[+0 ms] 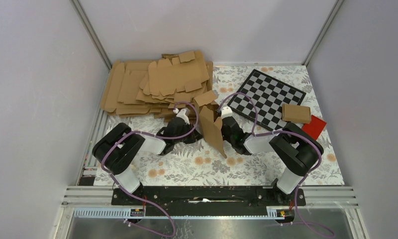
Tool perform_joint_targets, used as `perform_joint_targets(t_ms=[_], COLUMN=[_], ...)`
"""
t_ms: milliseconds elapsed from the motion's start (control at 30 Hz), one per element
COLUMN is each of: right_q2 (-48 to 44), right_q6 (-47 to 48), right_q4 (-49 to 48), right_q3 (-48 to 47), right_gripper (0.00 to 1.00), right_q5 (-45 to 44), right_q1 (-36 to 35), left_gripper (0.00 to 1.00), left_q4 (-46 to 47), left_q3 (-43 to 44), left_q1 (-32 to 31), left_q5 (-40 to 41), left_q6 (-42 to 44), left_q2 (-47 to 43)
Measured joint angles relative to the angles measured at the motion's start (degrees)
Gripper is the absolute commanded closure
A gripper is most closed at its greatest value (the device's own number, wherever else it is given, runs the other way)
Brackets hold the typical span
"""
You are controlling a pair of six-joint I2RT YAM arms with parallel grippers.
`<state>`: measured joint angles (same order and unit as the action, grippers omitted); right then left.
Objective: Fold the paper box
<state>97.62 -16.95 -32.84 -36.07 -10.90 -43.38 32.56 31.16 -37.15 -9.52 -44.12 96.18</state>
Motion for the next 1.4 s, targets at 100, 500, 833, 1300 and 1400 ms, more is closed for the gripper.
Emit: perform_joint_targets(t_ms=[100, 500, 833, 1300, 1400], right_q2=[-0.20, -2.75, -5.42, -18.32, -23.23], right_q6=[-0.42, -1.79, -2.10, 1.01, 2.12], right_q4=[0.39, 0.63, 0.02, 4.07, 4.07], right_q3=[0.00, 2.29, 4.79, 7.50, 8.46], right_gripper=[0.47, 0.29, 0.03, 0.06, 0.09], right_q5=[-0.04, 0.50, 1.20, -2.40, -3.19], right_q1=[-0.02, -0.90, -0.96, -0.98, -1.01], left_gripper=[1.00, 0.88, 0.38, 0.38, 0.38], left_q4=[-1.31, -9.53, -13.51, -17.11, -17.57], left_q3=[0.00, -3.67, -4.96, -4.92, -4.92], left_q1=[-0.20, -0.33, -0.33, -0.33, -0.50], left_q5=[0.81, 9.49, 9.66, 8.92, 8.24], left_q6=[0.68, 7.89, 11.82, 11.78, 10.99], left_q2=[-1.01, -25.38, -35.47, -38.88, -39.50])
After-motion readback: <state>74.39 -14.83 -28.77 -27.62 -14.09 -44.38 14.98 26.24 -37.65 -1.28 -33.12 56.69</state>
